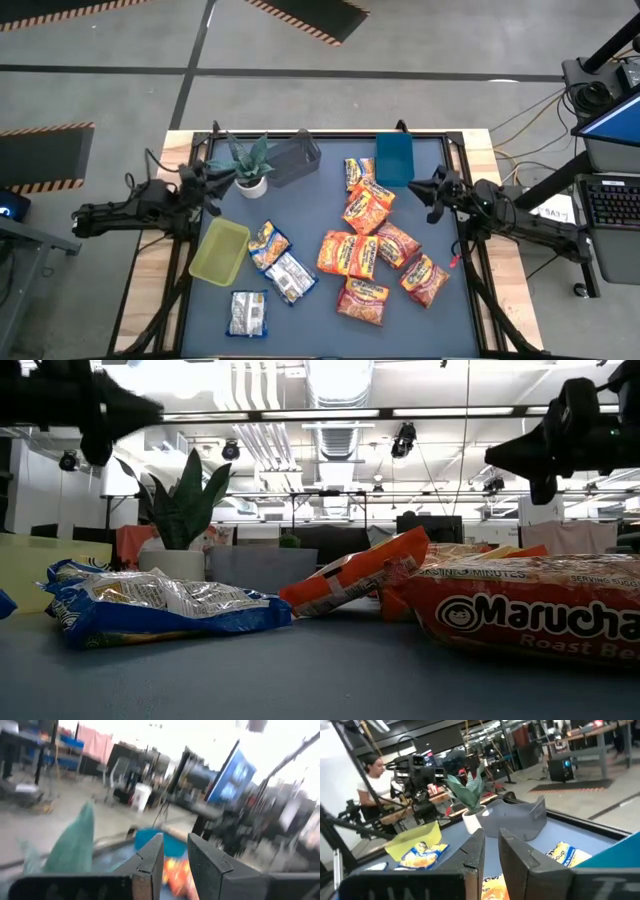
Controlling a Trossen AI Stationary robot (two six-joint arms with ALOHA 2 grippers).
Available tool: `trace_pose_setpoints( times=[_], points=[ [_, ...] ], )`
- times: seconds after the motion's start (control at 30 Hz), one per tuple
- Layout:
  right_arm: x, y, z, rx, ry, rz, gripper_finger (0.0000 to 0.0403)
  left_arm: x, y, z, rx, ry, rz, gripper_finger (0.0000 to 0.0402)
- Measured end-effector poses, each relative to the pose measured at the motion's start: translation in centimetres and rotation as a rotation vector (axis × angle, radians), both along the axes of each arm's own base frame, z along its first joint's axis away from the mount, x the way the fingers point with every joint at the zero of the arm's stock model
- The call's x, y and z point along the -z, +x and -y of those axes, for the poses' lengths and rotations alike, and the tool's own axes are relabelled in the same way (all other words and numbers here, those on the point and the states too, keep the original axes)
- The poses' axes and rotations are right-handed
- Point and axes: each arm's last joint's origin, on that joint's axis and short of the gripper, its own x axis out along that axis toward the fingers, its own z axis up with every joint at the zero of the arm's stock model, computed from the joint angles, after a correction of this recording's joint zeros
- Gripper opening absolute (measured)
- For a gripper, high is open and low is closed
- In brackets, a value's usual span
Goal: Sort Maruchan noodles
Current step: Put the orange noodle pack into blue bin
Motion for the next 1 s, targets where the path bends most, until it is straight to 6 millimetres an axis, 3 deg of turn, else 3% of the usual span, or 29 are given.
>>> trace_pose_setpoints(
  times=[0.27, 0.6, 0.8, 1.0],
  points=[
    [-2.5, 0.8, 0.3, 0.001, 0.106, -0.027, 0.0043, -2.2, 0.1, 0.3, 0.144, -0.098, 0.296, 0.007],
    [-5.8, 1.8, 0.4, -0.07, 0.174, -0.137, 0.0043, -4.9, 3.3, 1.1, 0.469, -0.038, 0.495, 0.007],
    [-6.0, 1.5, 0.2, -0.077, 0.18, -0.107, 0.0043, -8.6, 4.4, 1.1, 0.487, -0.019, 0.476, 0.007],
    [-4.9, 1.6, 0.3, -0.072, 0.226, -0.13, 0.0043, -12.4, 5.3, 1.4, 0.478, 0.003, 0.291, 0.007]
  ],
)
